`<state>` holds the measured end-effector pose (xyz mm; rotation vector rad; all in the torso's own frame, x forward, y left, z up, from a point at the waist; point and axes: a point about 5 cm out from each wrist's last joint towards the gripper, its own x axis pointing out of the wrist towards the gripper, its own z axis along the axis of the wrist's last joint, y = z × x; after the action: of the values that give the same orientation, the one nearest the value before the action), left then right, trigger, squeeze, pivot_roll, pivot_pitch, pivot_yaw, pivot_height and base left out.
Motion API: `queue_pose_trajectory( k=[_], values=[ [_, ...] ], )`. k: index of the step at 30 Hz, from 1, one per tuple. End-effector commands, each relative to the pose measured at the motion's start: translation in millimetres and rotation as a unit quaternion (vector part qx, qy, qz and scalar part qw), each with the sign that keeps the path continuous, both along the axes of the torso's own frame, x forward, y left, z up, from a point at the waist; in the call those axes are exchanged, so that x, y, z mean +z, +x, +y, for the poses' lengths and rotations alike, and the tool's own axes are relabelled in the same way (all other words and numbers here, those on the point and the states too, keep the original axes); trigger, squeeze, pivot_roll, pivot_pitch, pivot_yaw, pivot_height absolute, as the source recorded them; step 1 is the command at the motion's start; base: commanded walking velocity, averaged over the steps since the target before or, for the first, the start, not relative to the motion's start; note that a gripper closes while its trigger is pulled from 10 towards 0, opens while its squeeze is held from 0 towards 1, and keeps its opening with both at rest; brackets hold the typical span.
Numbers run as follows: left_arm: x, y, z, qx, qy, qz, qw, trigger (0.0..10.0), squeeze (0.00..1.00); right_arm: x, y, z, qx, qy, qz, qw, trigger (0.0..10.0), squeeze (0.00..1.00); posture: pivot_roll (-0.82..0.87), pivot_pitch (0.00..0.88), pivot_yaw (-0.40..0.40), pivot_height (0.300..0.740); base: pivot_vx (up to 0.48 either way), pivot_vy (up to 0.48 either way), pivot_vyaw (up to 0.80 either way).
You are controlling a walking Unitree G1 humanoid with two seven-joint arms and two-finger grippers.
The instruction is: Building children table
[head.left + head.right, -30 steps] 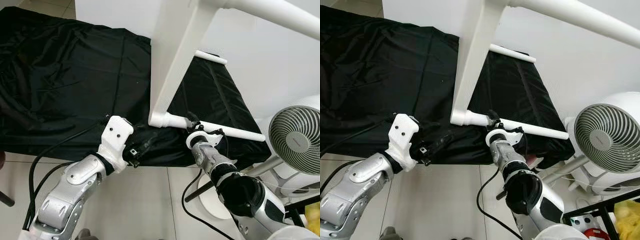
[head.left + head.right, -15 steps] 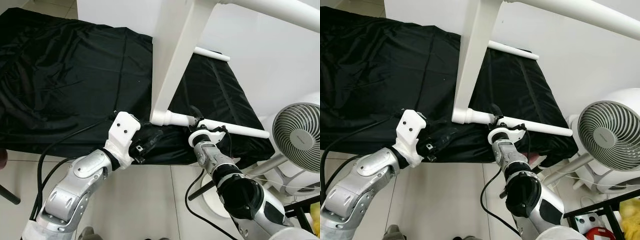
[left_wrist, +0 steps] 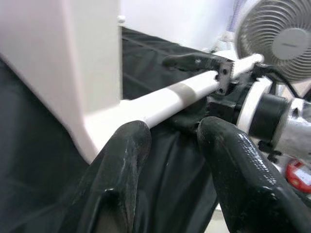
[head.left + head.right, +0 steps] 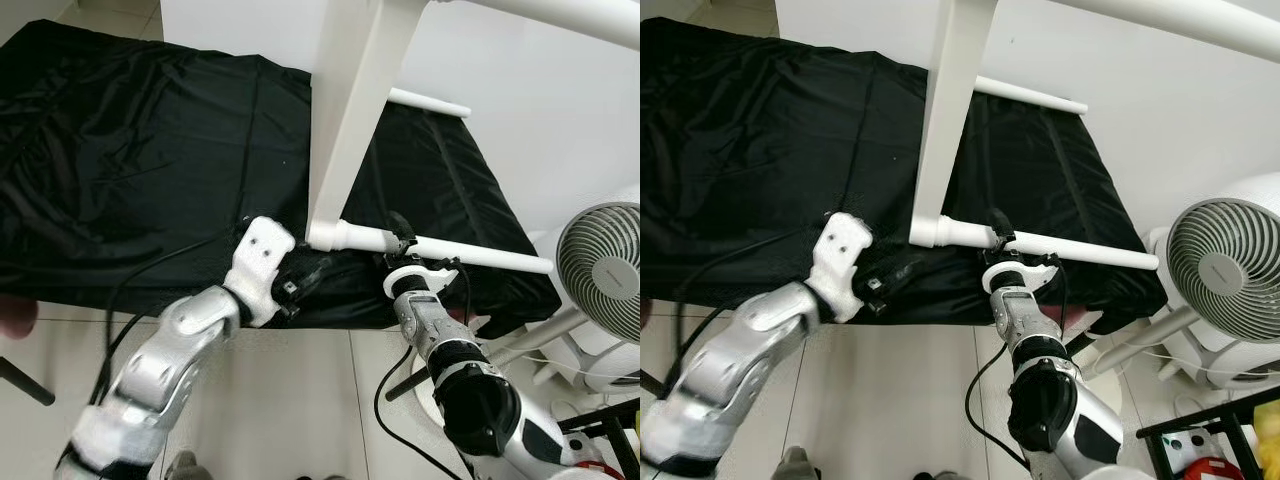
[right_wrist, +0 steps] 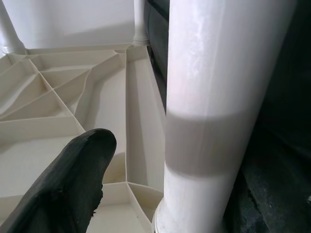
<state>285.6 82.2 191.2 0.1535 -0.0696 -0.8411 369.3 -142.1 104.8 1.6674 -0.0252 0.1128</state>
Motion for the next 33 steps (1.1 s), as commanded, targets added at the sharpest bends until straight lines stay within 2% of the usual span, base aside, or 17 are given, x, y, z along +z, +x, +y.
queue_pose_trajectory(
  k=[1, 2, 3, 5, 6, 7, 8, 9, 11, 13, 15, 19, 23, 33],
  values=[
    [-5, -3.9, -10.5, -0.077, 0.017, 0.007, 0.997, 10.0, 0.00, -20, -10.1, -8.1, -0.015, 0.002, 0.041, 0.999, 10.0, 0.00, 0.07, 0.156, -0.165, 0.740, 0.000, 0.000, 0.00],
    [-4, 1.9, -15.4, -0.087, 0.020, 0.002, 0.996, 10.0, 0.00, -19, -10.1, -7.1, -0.015, 0.001, 0.037, 0.999, 10.0, 0.00, 0.07, 0.160, -0.162, 0.740, 0.000, 0.000, 0.00],
    [-4, 1.9, -15.4, -0.087, 0.020, 0.002, 0.996, 10.0, 0.00, -19, -10.1, -7.1, -0.015, 0.001, 0.037, 0.999, 10.0, 0.00, 0.07, 0.160, -0.162, 0.740, 0.000, 0.000, 0.00],
    [-4, 14.5, -25.4, -0.101, 0.027, -0.005, 0.995, 10.0, 0.00, -19, -11.1, -5.7, -0.015, -0.001, 0.031, 0.999, 10.0, 0.00, 0.05, 0.164, -0.158, 0.740, 0.000, 0.000, 0.00],
    [-4, 14.5, -25.4, -0.101, 0.027, -0.005, 0.995, 10.0, 0.00, -19, -11.1, -5.7, -0.015, -0.001, 0.031, 0.999, 10.0, 0.00, 0.05, 0.164, -0.158, 0.740, 0.000, 0.000, 0.00],
    [-4, 23.4, -28.9, -0.098, 0.039, -0.015, 0.994, 10.0, 0.00, -19, -12.1, -5.5, -0.015, 0.000, 0.029, 0.999, 10.0, 0.00, 0.05, 0.167, -0.155, 0.740, 0.000, 0.000, 0.00],
    [-4, 23.4, -28.9, -0.098, 0.039, -0.015, 0.994, 10.0, 0.00, -19, -12.1, -5.5, -0.015, 0.000, 0.029, 0.999, 10.0, 0.00, 0.05, 0.167, -0.155, 0.740, 0.000, 0.000, 0.00],
    [-5, 30.7, -30.5, -0.094, 0.045, -0.018, 0.994, 10.0, 0.00, -19, -13.0, -5.1, -0.016, 0.002, 0.027, 1.000, 10.0, 0.00, 0.04, 0.166, -0.150, 0.740, 0.000, 0.000, 0.00],
    [-5, 30.7, -30.5, -0.094, 0.045, -0.018, 0.994, 10.0, 0.00, -19, -13.0, -5.1, -0.016, 0.002, 0.027, 1.000, 10.0, 0.00, 0.04, 0.166, -0.150, 0.740, 0.000, 0.000, 0.00],
    [1, 46.9, -30.0, -0.075, 0.060, -0.035, 0.995, 10.0, 0.00, -20, -15.1, -4.4, -0.017, 0.004, 0.024, 1.000, 10.0, 0.00, 0.03, 0.170, -0.135, 0.740, 0.000, 0.000, 0.00],
    [1, 46.9, -30.0, -0.075, 0.060, -0.035, 0.995, 10.0, 0.00, -20, -15.1, -4.4, -0.017, 0.004, 0.024, 1.000, 10.0, 0.00, 0.03, 0.170, -0.135, 0.740, 0.000, 0.000, 0.00],
    [12, 66.6, -28.9, -0.062, 0.068, -0.059, 0.994, 10.0, 0.00, -21, -18.1, -2.4, -0.020, 0.004, 0.021, 1.000, 10.0, 0.00, 0.02, 0.169, -0.113, 0.740, 0.000, 0.000, 0.00],
    [15, 75.8, -29.7, -0.068, 0.086, -0.074, 0.991, 10.0, 0.00, -23, -22.3, -1.0, -0.024, 0.010, 0.019, 0.999, 10.0, 0.00, 0.01, 0.171, -0.092, 0.740, 0.000, 0.000, 0.00],
    [22, 86.6, -27.0, -0.086, 0.097, -0.088, 0.988, 10.0, 0.00, -27, -32.2, 6.3, -0.021, 0.023, 0.017, 0.999, 10.0, 0.00, 0.00, 0.186, -0.063, 0.740, 0.000, 0.000, 0.00]
  ],
)
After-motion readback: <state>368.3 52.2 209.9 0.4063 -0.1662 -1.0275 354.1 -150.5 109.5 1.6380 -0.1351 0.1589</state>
